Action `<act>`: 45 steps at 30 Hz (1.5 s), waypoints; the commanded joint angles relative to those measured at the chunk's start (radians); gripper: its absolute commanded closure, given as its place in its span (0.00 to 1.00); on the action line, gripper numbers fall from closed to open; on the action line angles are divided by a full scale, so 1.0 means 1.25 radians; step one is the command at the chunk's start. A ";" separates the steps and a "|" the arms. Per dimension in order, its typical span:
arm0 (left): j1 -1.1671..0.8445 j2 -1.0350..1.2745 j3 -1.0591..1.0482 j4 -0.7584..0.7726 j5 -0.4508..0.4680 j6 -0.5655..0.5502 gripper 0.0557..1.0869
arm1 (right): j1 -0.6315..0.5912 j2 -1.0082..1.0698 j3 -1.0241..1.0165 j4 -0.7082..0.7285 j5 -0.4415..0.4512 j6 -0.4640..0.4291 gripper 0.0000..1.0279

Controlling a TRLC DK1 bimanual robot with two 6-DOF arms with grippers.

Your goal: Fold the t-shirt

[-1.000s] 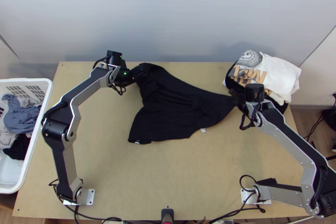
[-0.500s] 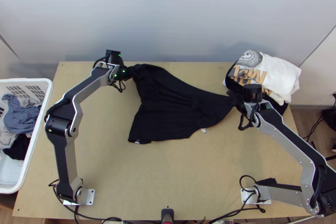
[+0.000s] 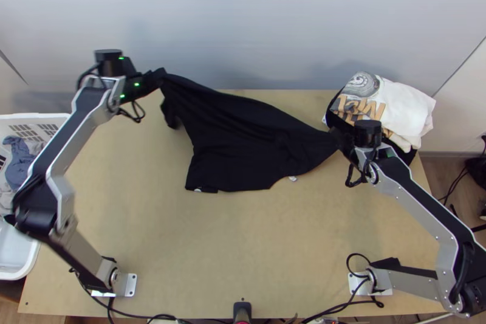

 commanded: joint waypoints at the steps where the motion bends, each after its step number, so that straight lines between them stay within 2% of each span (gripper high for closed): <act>1: 0.006 -0.219 -0.109 -0.049 0.007 0.018 0.96 | -0.010 -0.049 0.014 -0.006 -0.019 0.001 0.97; 5: -0.021 -0.300 -0.210 -0.091 0.011 0.085 0.96 | -0.027 -0.073 0.023 -0.035 -0.061 -0.007 0.97; 10: -0.073 -0.331 -0.347 -0.172 0.011 0.168 0.96 | -0.039 -0.072 0.021 -0.042 -0.066 -0.015 0.97; 13: -0.086 -0.305 -0.442 -0.170 0.015 0.210 0.96 | -0.049 -0.056 0.021 -0.041 -0.068 -0.018 0.97; 17: -0.094 -0.212 -0.509 -0.096 0.013 0.245 0.96 | -0.054 -0.044 0.023 -0.032 -0.068 -0.027 0.97; 21: -0.091 -0.107 -0.468 -0.022 0.013 0.243 0.96 | -0.057 -0.038 0.020 -0.028 -0.068 -0.027 0.97; 28: -0.114 0.024 -0.283 -0.033 0.015 0.260 0.96 | -0.060 -0.032 0.015 -0.012 -0.068 -0.031 0.97; 29: -0.119 0.024 -0.266 -0.036 0.016 0.269 0.86 | -0.062 -0.030 0.016 -0.009 -0.068 -0.031 0.97; 31: -0.134 0.014 -0.229 -0.080 0.016 0.297 0.54 | -0.067 -0.028 0.016 -0.001 -0.068 -0.032 0.97; 34: -0.132 -0.006 -0.196 -0.143 0.016 0.309 0.28 | -0.072 -0.025 0.018 0.001 -0.068 -0.034 0.97; 38: -0.092 -0.051 -0.198 -0.194 0.016 0.320 0.08 | -0.073 -0.025 0.012 0.006 -0.068 -0.029 0.97; 45: -0.039 -0.115 -0.197 -0.216 0.013 0.417 0.05 | -0.061 -0.023 0.005 0.011 -0.068 -0.020 0.97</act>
